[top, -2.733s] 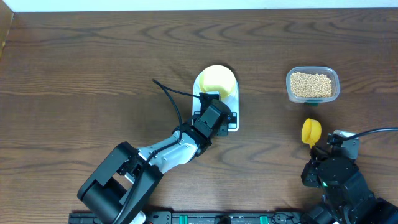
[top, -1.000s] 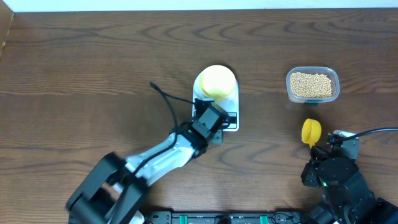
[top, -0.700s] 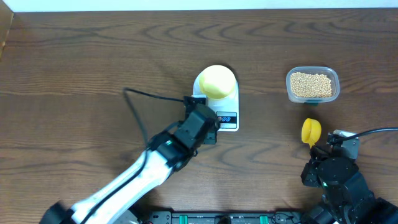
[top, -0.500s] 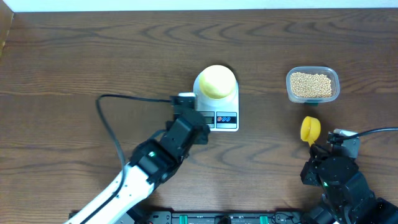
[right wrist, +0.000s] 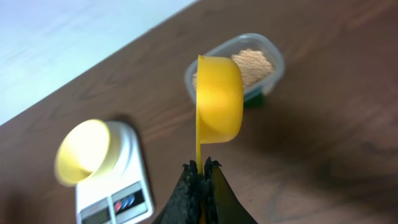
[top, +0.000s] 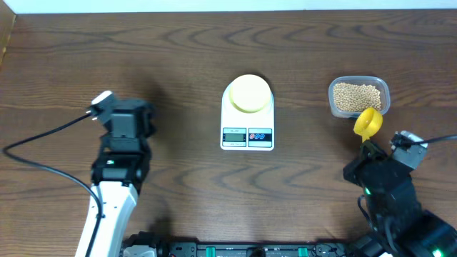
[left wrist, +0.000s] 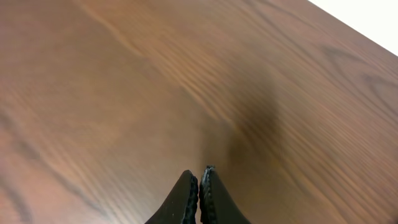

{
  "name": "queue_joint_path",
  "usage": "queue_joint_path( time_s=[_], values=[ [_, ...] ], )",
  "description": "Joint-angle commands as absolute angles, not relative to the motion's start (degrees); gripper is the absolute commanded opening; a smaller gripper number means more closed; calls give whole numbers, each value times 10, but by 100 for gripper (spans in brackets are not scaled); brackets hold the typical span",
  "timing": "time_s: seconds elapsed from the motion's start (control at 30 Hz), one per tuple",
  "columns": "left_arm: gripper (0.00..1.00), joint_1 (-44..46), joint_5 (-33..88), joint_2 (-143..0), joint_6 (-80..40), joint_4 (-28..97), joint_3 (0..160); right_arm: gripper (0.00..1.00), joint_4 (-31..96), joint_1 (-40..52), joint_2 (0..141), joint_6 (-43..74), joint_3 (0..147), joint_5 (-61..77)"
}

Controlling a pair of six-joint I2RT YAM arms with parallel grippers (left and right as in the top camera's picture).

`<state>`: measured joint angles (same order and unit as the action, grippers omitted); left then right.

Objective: Scoop item into bowl and weigh 50g on scale

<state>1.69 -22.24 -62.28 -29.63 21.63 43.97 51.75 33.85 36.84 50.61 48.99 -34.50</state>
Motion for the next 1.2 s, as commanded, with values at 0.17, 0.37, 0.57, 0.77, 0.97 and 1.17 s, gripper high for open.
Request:
queue_joint_path(
  time_s=[0.17,0.37,0.57,0.77,0.97,1.17],
  values=[
    [8,-70,-187,-651,-209,212,441,1,509,255,489,657,498,-343],
    [7,-70,-169,-662,-154,232,441,1,466,161,563,672,498,-244],
    [7,-70,-117,-670,-150,233,441,1,397,110,596,615,498,-172],
    [8,-69,-23,-674,-135,233,441,1,395,96,596,558,498,-168],
    [7,-34,9,-675,-114,230,441,1,394,97,596,478,498,-143],
    [7,55,9,-675,-114,231,441,1,366,97,577,333,498,-103]
  ],
)
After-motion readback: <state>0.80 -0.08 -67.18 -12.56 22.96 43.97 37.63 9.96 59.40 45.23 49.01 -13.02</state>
